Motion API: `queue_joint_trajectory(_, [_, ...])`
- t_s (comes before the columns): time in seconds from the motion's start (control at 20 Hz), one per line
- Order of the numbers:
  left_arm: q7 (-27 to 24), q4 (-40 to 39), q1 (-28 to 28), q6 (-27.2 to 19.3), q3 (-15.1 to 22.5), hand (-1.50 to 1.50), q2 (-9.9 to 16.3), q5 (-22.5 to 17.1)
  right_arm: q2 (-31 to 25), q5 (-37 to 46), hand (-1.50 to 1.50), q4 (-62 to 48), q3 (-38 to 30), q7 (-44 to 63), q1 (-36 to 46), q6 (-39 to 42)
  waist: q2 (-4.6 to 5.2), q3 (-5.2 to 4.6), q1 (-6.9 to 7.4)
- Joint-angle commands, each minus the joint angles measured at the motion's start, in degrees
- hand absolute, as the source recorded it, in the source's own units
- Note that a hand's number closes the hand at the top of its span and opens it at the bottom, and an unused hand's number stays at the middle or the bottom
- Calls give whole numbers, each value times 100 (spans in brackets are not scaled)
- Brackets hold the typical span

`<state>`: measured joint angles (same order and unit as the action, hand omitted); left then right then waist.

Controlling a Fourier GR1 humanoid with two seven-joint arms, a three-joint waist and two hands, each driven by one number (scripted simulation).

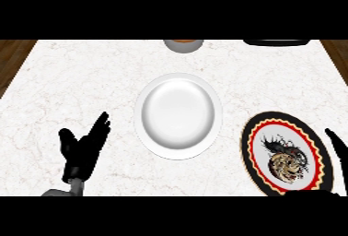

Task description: Pick the cupcake from the plate and place it in the plate

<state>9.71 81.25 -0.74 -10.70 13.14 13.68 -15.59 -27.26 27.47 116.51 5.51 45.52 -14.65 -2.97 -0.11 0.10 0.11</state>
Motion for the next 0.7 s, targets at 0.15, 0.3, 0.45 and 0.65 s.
queue_joint_trajectory(0.15, [334, 230, 110, 215, -331, 0, 2, 27, 541, 679, -150, -55, 202, 54, 56, 149, 7, -10, -19])
queue_joint_trajectory(0.3, [181, -13, 73, 295, -280, 0, -103, 137, 750, 1255, -150, -415, 502, 169, 45, -2, 9, -11, -19])
queue_joint_trajectory(0.45, [-158, -167, 307, 277, -176, 0, -301, 308, 707, 1313, -150, -877, 364, 52, 169, 132, 11, -11, -15])
queue_joint_trajectory(0.65, [152, 43, 126, 367, -343, 0, -304, 376, 884, 1343, -150, -1222, 59, 92, 620, 343, 10, -10, -11])
